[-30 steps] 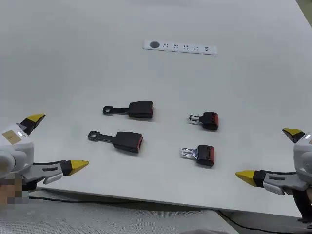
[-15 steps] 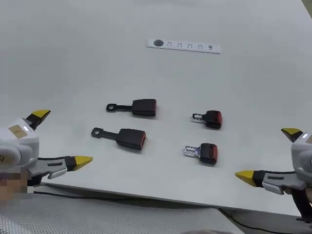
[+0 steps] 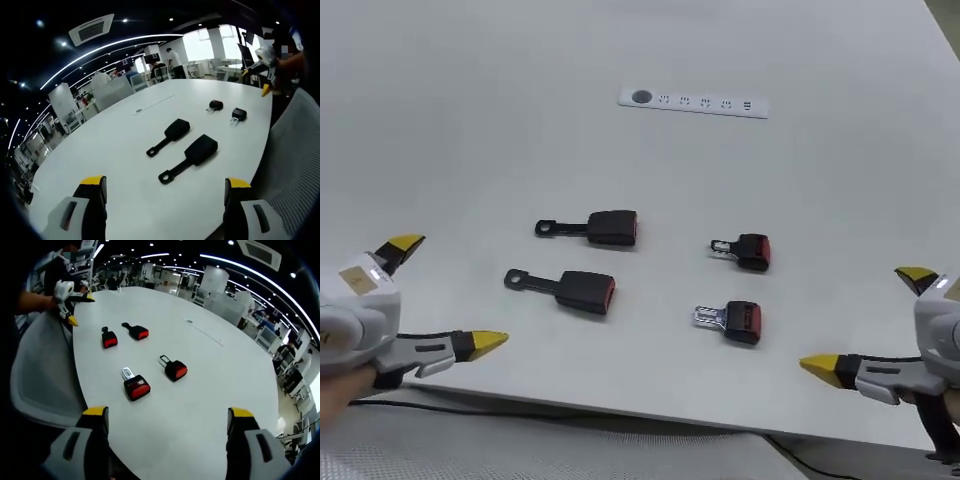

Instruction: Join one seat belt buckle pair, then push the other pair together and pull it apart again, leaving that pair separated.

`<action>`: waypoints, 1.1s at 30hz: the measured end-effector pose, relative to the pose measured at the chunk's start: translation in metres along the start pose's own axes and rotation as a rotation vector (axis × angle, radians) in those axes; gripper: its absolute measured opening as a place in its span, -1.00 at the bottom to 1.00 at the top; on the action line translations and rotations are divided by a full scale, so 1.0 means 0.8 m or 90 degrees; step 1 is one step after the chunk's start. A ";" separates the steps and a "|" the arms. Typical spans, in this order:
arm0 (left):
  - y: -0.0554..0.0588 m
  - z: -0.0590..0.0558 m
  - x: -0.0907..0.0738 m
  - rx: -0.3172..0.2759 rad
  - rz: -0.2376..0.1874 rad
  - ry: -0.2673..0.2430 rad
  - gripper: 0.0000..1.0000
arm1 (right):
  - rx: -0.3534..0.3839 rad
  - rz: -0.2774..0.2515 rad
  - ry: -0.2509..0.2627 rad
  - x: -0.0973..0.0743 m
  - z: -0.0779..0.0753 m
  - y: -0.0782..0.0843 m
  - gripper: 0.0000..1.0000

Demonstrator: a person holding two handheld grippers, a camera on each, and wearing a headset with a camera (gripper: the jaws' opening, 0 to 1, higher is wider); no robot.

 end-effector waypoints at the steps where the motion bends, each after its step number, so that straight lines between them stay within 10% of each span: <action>1: 0.000 -0.001 0.001 0.003 0.002 0.002 0.99 | 0.001 -0.002 0.001 0.000 -0.001 -0.001 1.00; 33: -0.005 -0.005 0.000 0.035 0.006 0.046 0.95 | -0.060 -0.003 0.000 0.000 -0.007 -0.016 0.86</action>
Point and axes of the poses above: the centre of the closed fingertips' face, and the gripper's own axes: x roughly forward along the fingers, z roughly to its left, y roughly out of its underside, the point moved 6 cm from there along -x, roughly backward along the fingers, and after that the axes turned 14 degrees about x, right-handed, at the moved point
